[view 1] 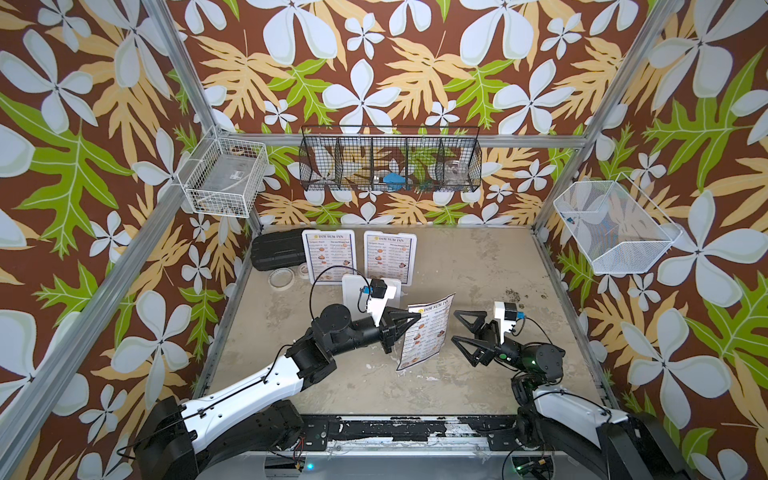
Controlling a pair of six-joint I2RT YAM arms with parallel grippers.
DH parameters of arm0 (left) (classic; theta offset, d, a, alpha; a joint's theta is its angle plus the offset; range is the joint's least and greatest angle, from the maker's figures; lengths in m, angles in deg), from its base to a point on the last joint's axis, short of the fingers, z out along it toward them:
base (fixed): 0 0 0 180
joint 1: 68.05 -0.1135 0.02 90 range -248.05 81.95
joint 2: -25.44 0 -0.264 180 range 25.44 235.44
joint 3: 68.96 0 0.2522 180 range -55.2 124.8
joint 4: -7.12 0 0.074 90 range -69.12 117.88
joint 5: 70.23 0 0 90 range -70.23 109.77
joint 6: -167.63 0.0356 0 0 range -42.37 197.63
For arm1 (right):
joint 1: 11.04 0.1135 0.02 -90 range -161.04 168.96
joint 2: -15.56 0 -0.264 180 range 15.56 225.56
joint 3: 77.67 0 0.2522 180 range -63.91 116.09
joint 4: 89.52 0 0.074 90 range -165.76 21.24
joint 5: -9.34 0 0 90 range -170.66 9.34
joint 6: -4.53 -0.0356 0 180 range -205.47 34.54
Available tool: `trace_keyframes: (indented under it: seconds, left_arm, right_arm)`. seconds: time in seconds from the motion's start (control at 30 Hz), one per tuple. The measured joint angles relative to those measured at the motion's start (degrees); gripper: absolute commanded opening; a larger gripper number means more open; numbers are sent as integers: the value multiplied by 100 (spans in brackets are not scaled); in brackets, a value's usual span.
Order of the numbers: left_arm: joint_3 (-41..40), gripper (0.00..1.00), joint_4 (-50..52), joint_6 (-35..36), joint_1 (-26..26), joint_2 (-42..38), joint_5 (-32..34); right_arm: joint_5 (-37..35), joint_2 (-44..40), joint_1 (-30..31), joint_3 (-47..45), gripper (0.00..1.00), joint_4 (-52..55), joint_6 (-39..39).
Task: Insert the menus into the narrow rack
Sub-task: Pick up the menu from the center of the board.
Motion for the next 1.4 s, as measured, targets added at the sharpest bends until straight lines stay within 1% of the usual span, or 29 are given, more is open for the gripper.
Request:
trace_keyframes:
  seconds: [0.1, 0.23, 0.33, 0.43, 0.53, 0.63, 0.67, 0.87, 0.93, 0.97, 1.03, 1.1, 1.17, 1.2, 1.27, 1.33, 1.4]
  left_arm:
    - [2, 0, 2, 9, 0, -92, -42]
    - [2, 0, 0, 15, 0, -168, -98]
    - [2, 0, 39, 55, 0, -168, -92]
    - [4, 0, 103, 85, 0, -175, 17]
    - [4, 0, 142, 120, 0, -227, 98]
    - [4, 0, 142, 120, 0, -251, 144]
    - [4, 0, 151, 136, 0, -251, 160]
    - [4, 0, 166, 153, 0, -223, 195]
    - [4, 0, 177, 155, 0, -208, 245]
    - [4, 6, 197, 157, 0, -208, 295]
    - [4, 29, 258, 175, -2, -219, 396]
    - [15, 46, 367, 229, -2, -223, 557]
    - [17, 65, 511, 227, -2, -234, 798]
    - [2, 69, 549, 245, -7, -245, 911]
    - [-94, 71, 560, 249, -59, -260, 1091]
    - [-208, 71, 566, 269, -238, -260, 1108]
    - [-365, 68, 503, 201, -634, -262, 986]
  right_arm:
    - [203, 688, 76, 219, 100, -264, -369]
    - [391, 1279, 474, 595, 89, -439, -503]
    - [483, 1349, 634, 706, 81, -483, -562]
    - [501, 1178, 660, 664, 75, -527, -610]
    - [520, 979, 671, 566, 59, -588, -608]
    - [518, 957, 671, 557, 37, -614, -610]
    - [520, 986, 671, 568, 32, -619, -610]
    - [507, 1075, 671, 634, 14, -614, -634]
    - [494, 1043, 671, 632, 11, -614, -634]
    - [494, 1019, 671, 629, 11, -614, -634]
    - [485, 973, 671, 623, 8, -616, -634]
    - [459, 918, 671, 645, 4, -610, -636]
    - [448, 848, 673, 745, 2, -610, -647]
    - [437, 809, 671, 807, 0, -612, -647]
    - [378, 717, 671, 949, 0, -614, -638]
    - [319, 629, 671, 1097, 0, -586, -597]
    - [236, 522, 671, 1270, 0, -417, -468]
